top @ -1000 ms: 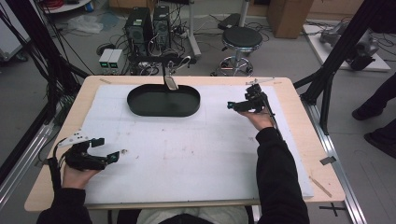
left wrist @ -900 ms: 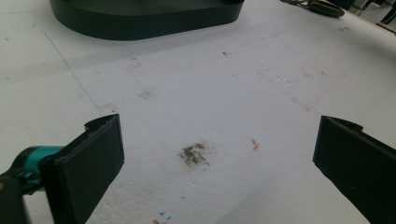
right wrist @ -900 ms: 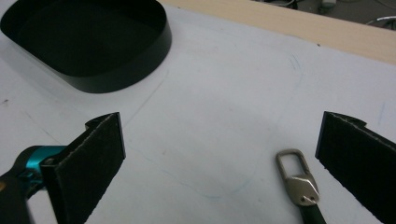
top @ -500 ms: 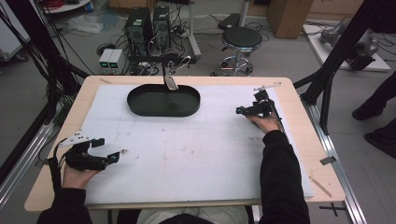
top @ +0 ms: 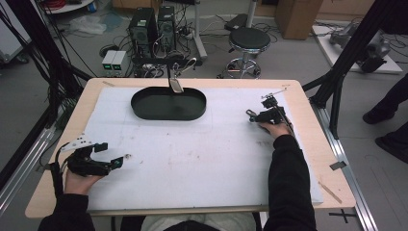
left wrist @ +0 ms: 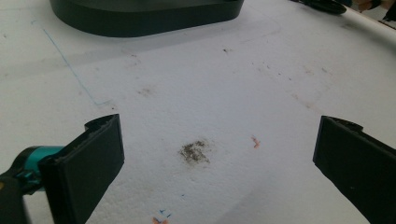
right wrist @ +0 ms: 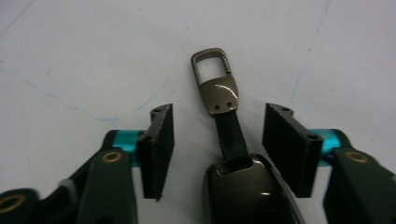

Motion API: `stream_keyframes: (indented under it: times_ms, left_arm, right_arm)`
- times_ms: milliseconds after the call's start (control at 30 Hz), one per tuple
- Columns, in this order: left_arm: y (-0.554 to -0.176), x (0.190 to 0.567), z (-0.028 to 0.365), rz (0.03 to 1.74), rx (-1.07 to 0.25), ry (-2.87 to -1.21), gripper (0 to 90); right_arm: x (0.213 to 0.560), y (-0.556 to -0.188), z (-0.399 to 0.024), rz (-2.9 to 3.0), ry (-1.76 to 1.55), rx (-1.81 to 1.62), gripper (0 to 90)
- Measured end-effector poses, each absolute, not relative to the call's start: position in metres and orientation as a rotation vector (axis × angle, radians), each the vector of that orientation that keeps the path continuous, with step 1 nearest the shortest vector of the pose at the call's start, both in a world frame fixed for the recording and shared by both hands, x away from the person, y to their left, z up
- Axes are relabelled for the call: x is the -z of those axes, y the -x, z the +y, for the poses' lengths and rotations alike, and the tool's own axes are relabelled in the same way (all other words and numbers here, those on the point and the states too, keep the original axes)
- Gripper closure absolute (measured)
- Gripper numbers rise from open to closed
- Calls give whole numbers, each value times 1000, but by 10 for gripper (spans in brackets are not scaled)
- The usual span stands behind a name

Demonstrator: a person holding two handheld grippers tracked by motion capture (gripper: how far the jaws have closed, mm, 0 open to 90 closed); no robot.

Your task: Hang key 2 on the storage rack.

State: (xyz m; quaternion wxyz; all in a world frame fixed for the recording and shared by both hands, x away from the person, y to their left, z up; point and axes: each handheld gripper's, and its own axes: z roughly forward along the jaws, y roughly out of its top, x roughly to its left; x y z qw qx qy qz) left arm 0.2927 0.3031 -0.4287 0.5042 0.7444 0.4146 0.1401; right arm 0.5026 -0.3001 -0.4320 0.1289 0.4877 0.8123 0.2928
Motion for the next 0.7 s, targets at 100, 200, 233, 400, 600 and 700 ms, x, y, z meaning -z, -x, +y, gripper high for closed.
stream_keyframes:
  times_ms: [100,200,233,400,600,700]
  left_arm:
    - [-293,429,303,1001,-339,-1795,23]
    - [-293,429,303,1000,-337,-1798,23]
    - [-293,429,303,1001,-338,-1798,23]
    - [-293,429,303,1000,-338,-1799,23]
    - [-292,429,303,999,-339,-1798,23]
    - [-293,429,303,1000,-338,-1795,23]
  right_arm:
    - [432,-502,-299,2343,-1421,-818,570]
    - [431,-503,-300,2335,-1421,-807,683]
    - [432,-502,-300,2335,-1411,-799,699]
    - [430,-501,-295,2333,-1391,-777,822]
    - [429,-501,-299,2319,-1428,-817,850]
    - [427,-499,-301,2320,-1452,-853,852]
